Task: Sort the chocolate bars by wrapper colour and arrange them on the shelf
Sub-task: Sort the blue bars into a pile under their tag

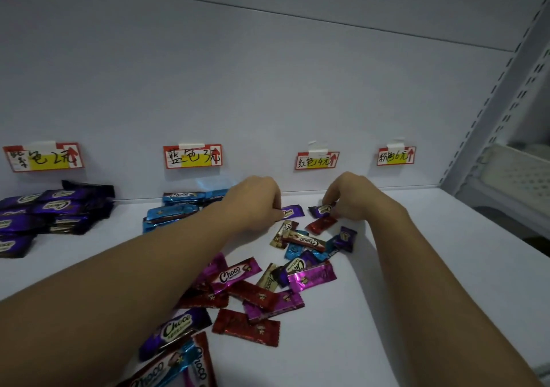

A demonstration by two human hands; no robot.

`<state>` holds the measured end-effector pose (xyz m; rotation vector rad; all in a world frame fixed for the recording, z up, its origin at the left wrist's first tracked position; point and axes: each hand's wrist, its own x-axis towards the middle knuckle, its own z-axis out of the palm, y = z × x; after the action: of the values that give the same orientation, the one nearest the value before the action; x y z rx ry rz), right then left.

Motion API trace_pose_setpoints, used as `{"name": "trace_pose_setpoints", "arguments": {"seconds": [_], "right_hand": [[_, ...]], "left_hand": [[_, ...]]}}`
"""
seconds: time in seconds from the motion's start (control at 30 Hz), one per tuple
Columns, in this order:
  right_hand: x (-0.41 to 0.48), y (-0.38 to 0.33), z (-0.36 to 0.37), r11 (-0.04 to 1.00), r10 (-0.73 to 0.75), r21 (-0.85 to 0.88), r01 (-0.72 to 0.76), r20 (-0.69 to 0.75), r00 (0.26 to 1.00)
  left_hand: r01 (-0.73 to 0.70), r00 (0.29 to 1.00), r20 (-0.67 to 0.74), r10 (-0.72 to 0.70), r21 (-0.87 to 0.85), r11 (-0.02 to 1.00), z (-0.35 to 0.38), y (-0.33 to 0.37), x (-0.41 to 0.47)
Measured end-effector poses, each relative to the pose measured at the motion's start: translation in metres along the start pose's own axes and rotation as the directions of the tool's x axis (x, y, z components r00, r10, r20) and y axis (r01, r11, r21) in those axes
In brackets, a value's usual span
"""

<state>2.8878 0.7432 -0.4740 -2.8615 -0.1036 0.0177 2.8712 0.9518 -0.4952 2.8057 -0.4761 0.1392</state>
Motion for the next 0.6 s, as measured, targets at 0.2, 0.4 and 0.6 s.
{"name": "trace_pose_setpoints", "arguments": {"seconds": [0.2, 0.4, 0.6], "right_hand": [[-0.003, -0.004, -0.007, 0.996, -0.050, 0.076, 0.056, -0.079, 0.996], [-0.027, -0.048, -0.015, 0.893, -0.163, 0.380, 0.242, -0.229, 0.960], [-0.059, -0.165, 0.011, 0.819, -0.456, 0.250, 0.516, -0.263, 0.850]], "left_hand": [[-0.045, 0.989, -0.144, 0.025, -0.132, 0.990, -0.013, -0.002, -0.010], [-0.046, 0.939, -0.344, -0.028, -0.205, 0.978, -0.067, -0.050, -0.075], [0.176, 0.788, -0.546, -0.283, -0.241, 0.954, -0.109, -0.164, -0.179]]}}
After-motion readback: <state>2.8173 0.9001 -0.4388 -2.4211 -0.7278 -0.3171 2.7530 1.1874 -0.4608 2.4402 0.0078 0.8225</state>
